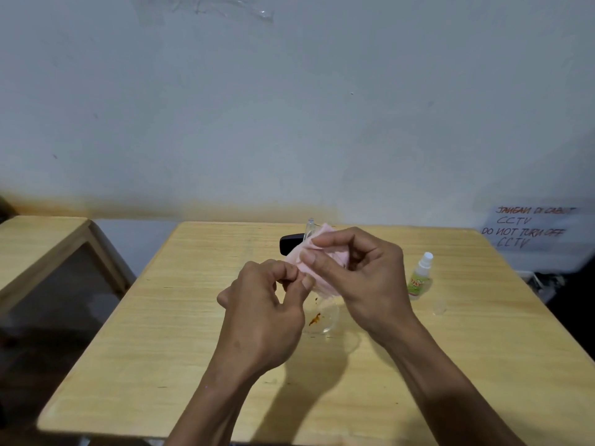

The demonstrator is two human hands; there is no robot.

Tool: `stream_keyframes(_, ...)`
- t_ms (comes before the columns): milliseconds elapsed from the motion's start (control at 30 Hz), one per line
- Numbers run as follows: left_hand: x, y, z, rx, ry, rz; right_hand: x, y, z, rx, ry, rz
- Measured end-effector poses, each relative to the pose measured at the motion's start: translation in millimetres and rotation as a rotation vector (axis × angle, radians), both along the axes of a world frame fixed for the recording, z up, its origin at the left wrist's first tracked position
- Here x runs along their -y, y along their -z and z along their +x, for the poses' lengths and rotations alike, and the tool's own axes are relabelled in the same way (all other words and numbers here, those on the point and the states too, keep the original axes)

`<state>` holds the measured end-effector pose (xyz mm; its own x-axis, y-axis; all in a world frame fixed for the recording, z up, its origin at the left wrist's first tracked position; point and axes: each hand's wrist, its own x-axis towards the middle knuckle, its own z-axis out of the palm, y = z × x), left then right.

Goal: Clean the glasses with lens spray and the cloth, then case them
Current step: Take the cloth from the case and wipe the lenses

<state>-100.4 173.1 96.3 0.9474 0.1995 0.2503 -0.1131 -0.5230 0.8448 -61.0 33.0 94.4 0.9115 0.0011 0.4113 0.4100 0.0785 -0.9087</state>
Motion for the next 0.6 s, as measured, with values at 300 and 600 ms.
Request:
stream_keyframes(300, -7.2, -2.8, -7.3, -0.002, -0.020, 0.023, 22.5, -3.3, -1.3, 0.007, -0.042, -0.043)
stream_keyframes(600, 2.2, -3.6, -7.4, 0.036, 0.022, 0.123, -2.5, -7.4, 1.3, 0.005, 0.033, 0.031)
